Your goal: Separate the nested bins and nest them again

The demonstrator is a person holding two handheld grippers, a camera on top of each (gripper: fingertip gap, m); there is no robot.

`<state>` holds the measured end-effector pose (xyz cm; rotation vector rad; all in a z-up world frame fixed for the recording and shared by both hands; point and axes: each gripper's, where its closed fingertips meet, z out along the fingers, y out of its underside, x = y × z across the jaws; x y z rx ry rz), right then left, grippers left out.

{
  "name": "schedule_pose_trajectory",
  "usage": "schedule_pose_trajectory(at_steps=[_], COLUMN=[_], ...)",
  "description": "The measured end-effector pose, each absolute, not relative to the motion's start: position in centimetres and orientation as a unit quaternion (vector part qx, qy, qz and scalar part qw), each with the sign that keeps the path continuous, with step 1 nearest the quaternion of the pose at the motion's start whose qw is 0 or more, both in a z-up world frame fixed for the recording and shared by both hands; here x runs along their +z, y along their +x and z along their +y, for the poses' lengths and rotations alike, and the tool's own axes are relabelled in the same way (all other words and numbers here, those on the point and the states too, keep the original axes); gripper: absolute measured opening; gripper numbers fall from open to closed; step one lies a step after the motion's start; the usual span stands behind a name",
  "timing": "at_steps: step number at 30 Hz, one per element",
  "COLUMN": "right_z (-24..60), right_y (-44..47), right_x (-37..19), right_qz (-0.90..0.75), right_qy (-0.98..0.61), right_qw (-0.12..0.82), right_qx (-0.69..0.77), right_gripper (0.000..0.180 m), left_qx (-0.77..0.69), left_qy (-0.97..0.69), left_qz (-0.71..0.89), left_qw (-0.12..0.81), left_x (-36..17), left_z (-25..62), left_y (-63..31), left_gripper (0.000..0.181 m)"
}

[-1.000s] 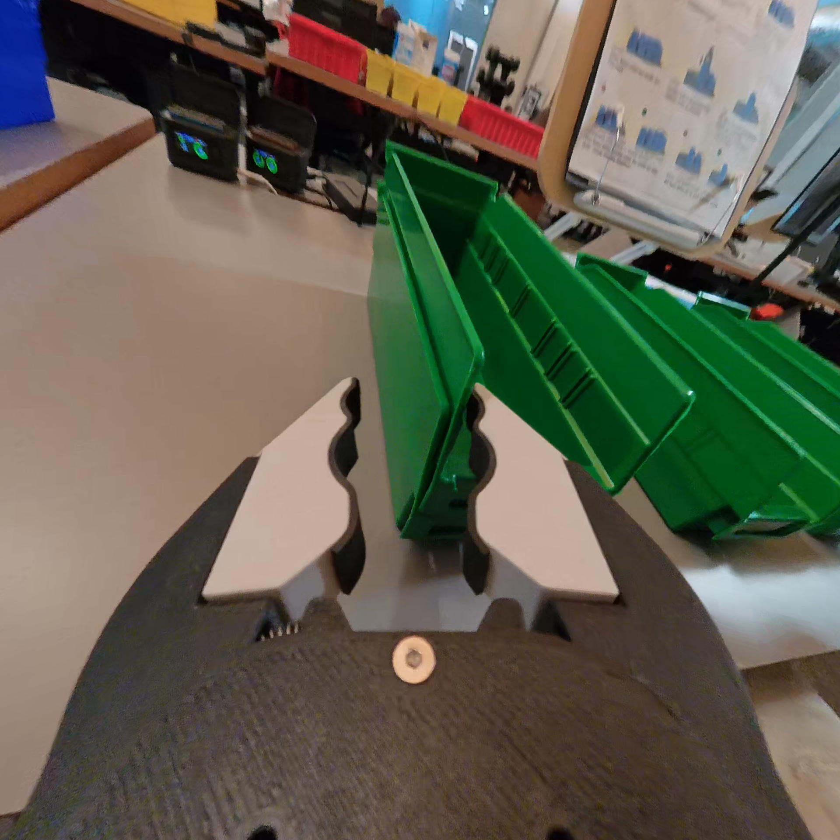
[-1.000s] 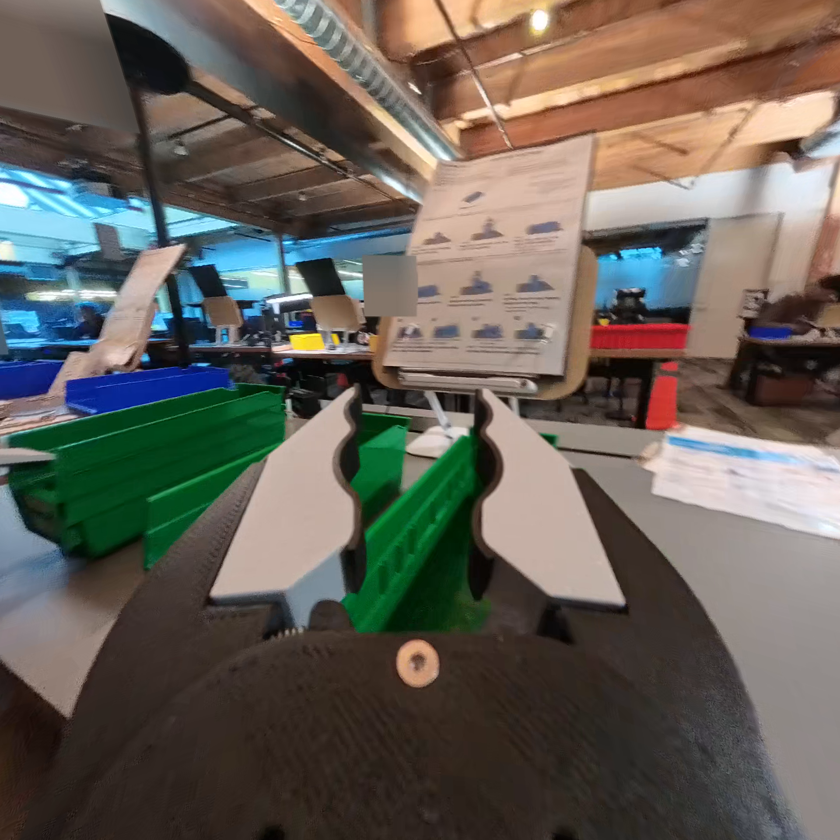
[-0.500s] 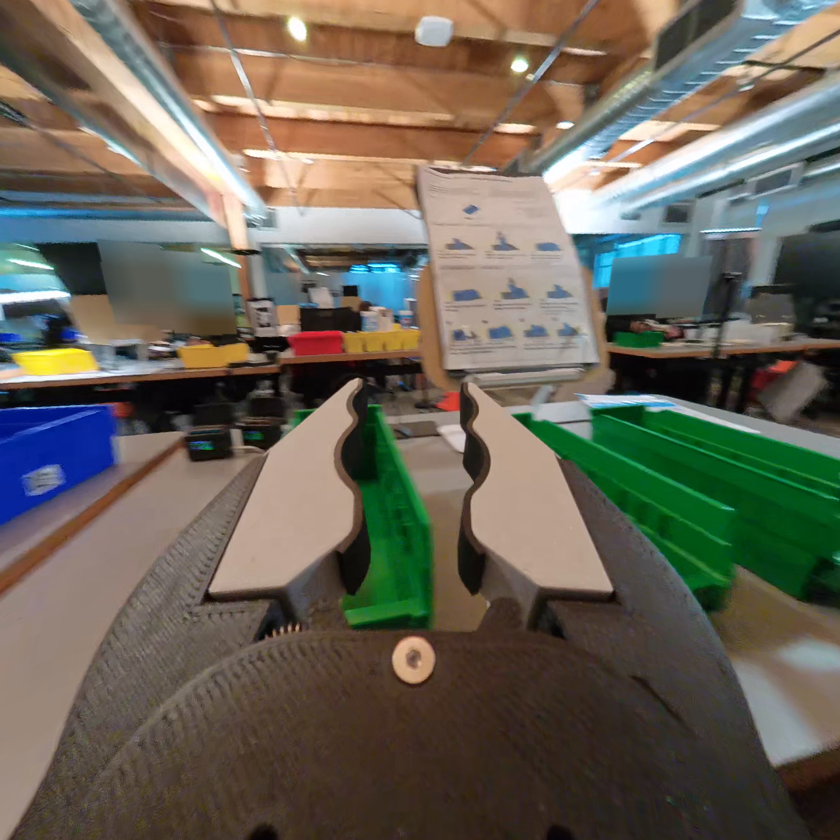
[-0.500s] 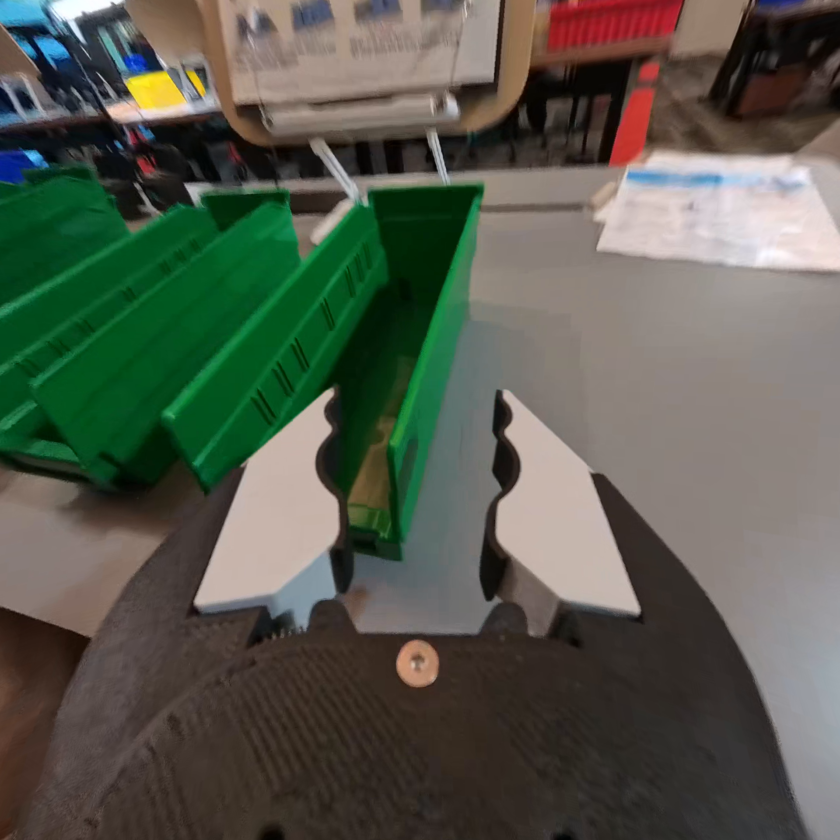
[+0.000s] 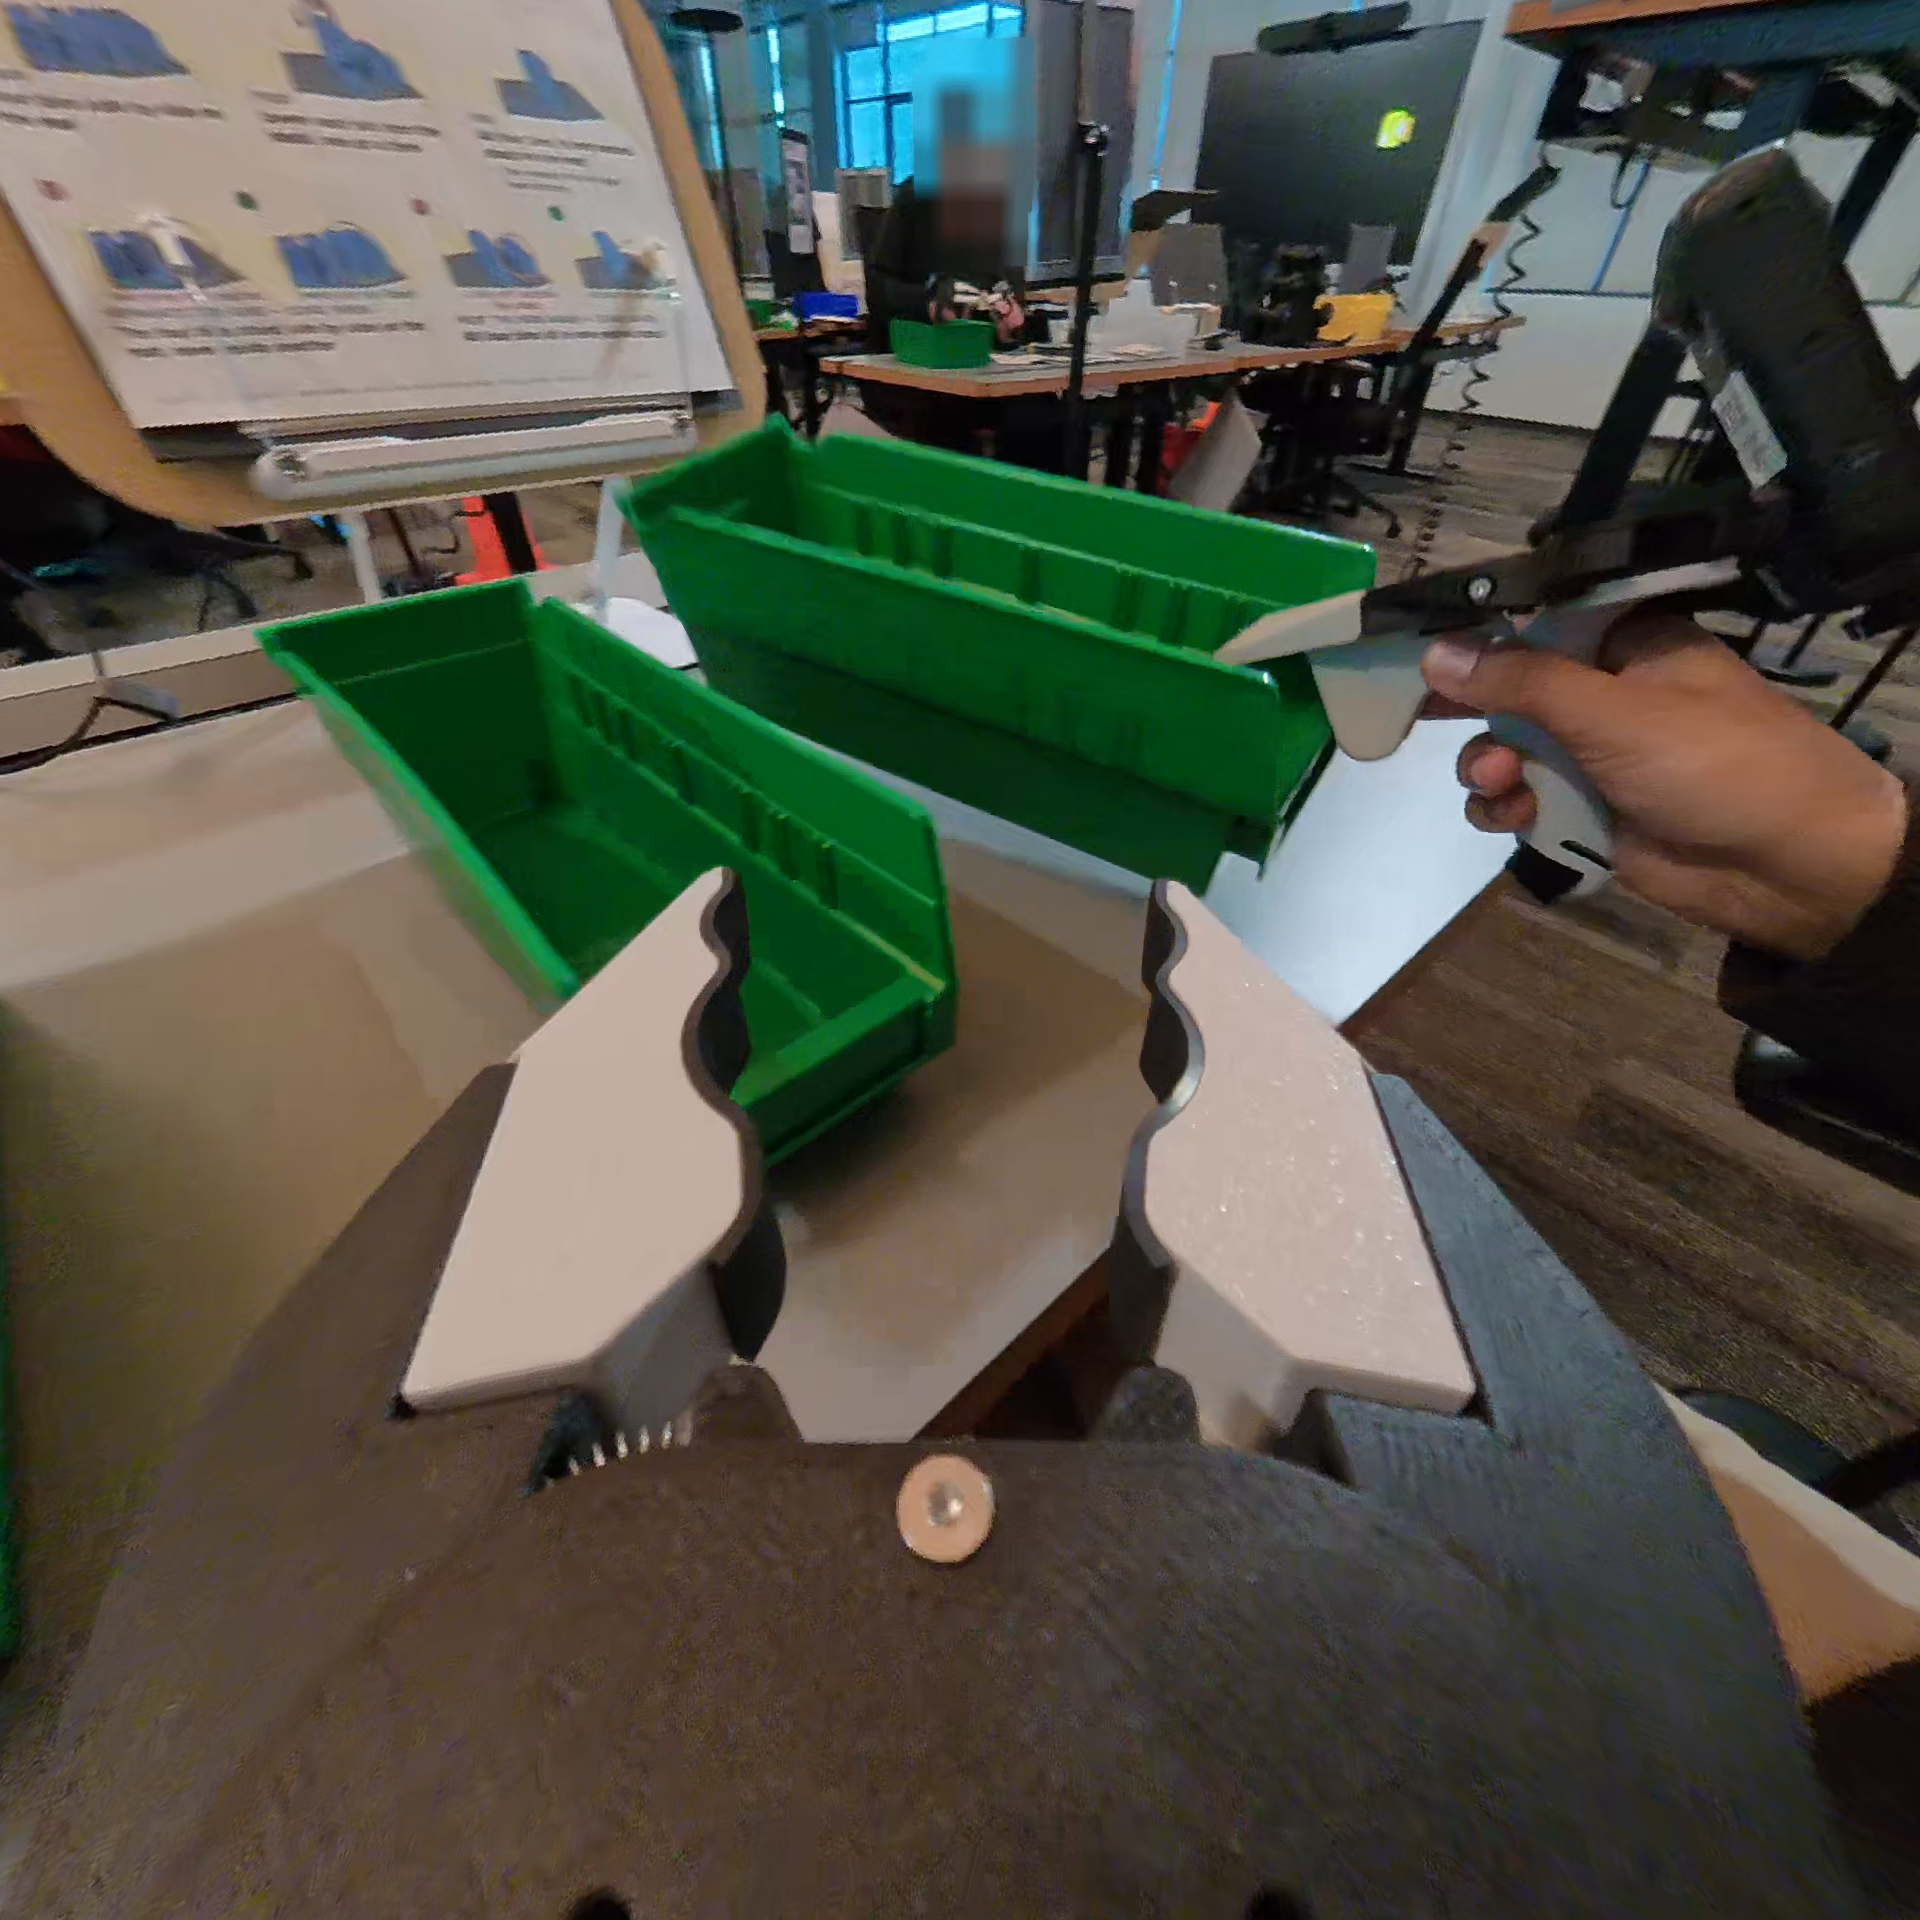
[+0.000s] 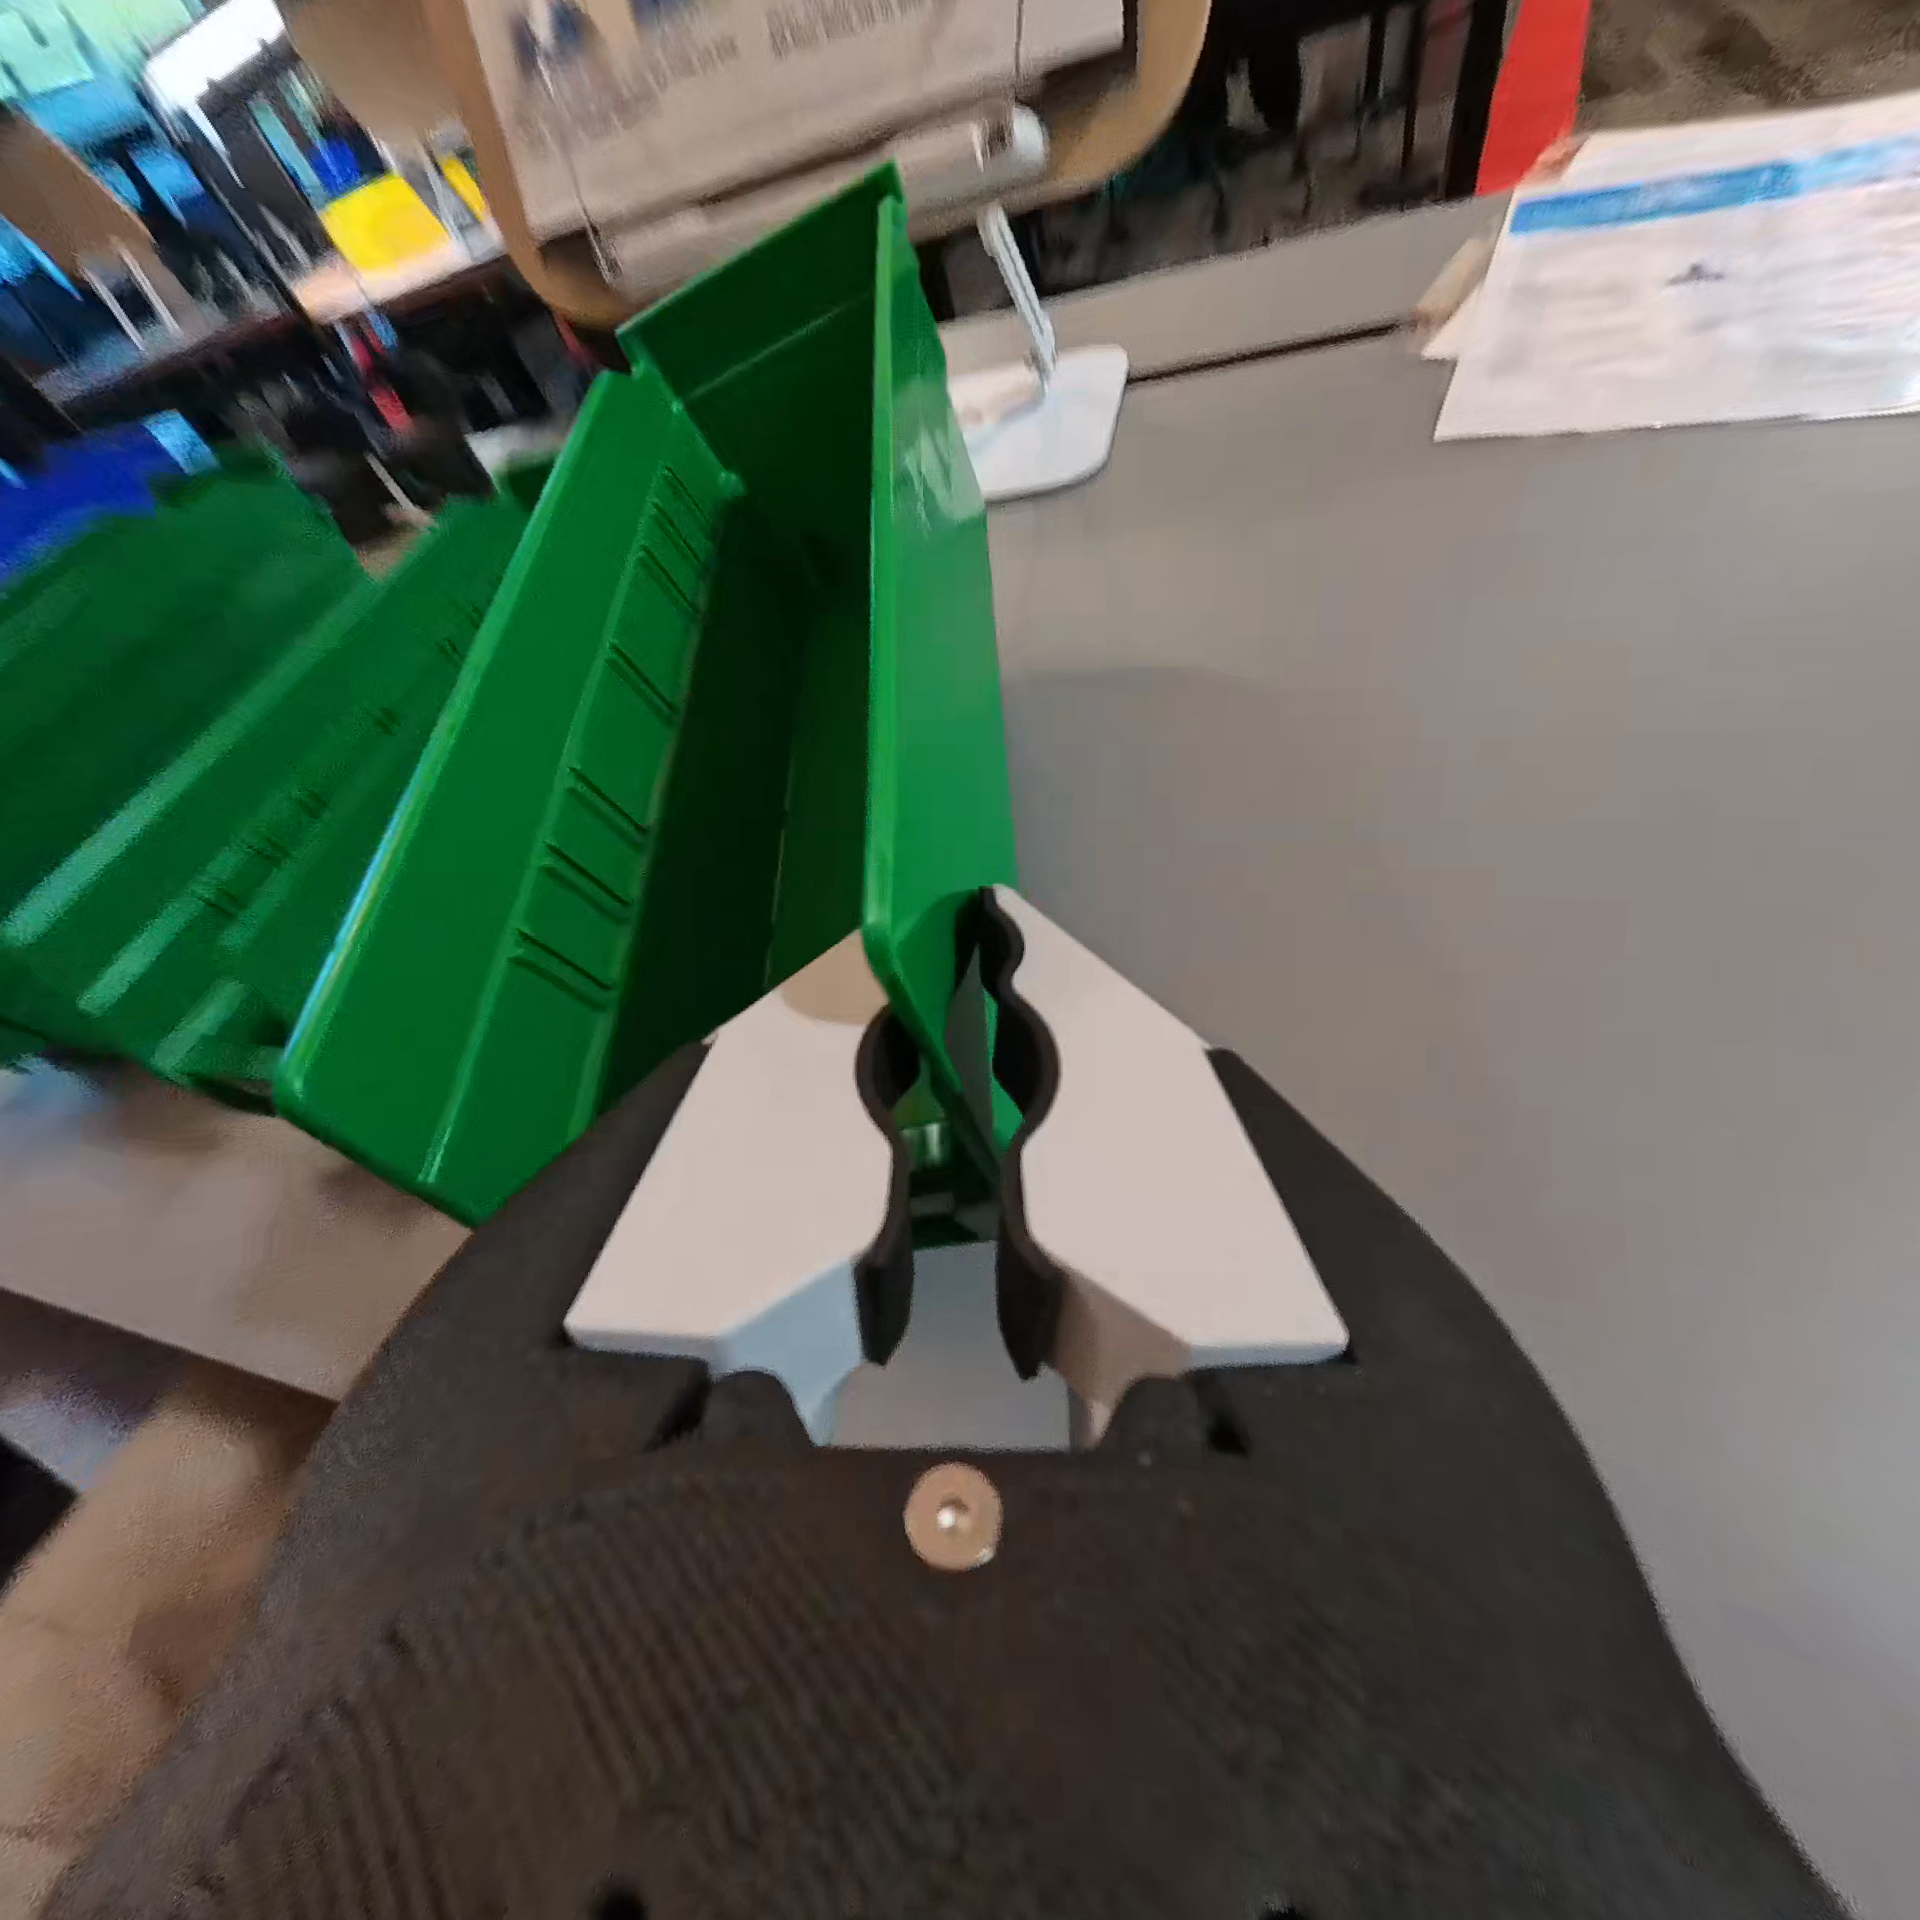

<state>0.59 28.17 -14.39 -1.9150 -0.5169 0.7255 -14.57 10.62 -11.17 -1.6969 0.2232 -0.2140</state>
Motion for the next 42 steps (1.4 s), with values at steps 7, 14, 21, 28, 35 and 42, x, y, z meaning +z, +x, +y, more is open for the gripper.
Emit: schedule_pose_trajectory(at_steps=[7,14,21,28,35,42], right_z=[22.1,15.3,13.0,9.2,5.3,2.6], right_y=[1.2,-1.7,-3.1,-7.5,-12.8,-14.4], right_x=[-8.4,-6.9,-4.8,-3.7,-5.4,-5.6], right_qz=[-0.142,-0.142,-0.183,-0.284,-0.392,-0.451], right_qy=[-0.712,-0.689,-0.638,-0.555,-0.542,-0.473], right_qw=[0.593,0.634,0.702,0.766,0.681,0.688], right_qx=[0.348,0.322,0.259,0.159,0.298,0.318], right_gripper=[0.003,0.003,0.015,0.033,0.039,0.035], left_qx=[-0.214,-0.17,-0.13,-0.13,-0.093,0.005], left_qy=[-0.731,-0.654,-0.683,-0.668,-0.682,-0.662], left_qz=[0.123,0.124,0.123,0.048,0.026,-0.052], left_qw=[0.636,0.726,0.708,0.732,0.725,0.748], left_x=[-9.9,-5.5,-5.8,-3.8,-3.3,0.5], left_z=[10.8,10.1,11.0,10.8,10.2,6.3], left_y=[-6.3,-5.0,-8.6,-14.0,-19.7,-29.9], left_gripper=[0.09,0.092,0.046,0.002,0.001,0.002])
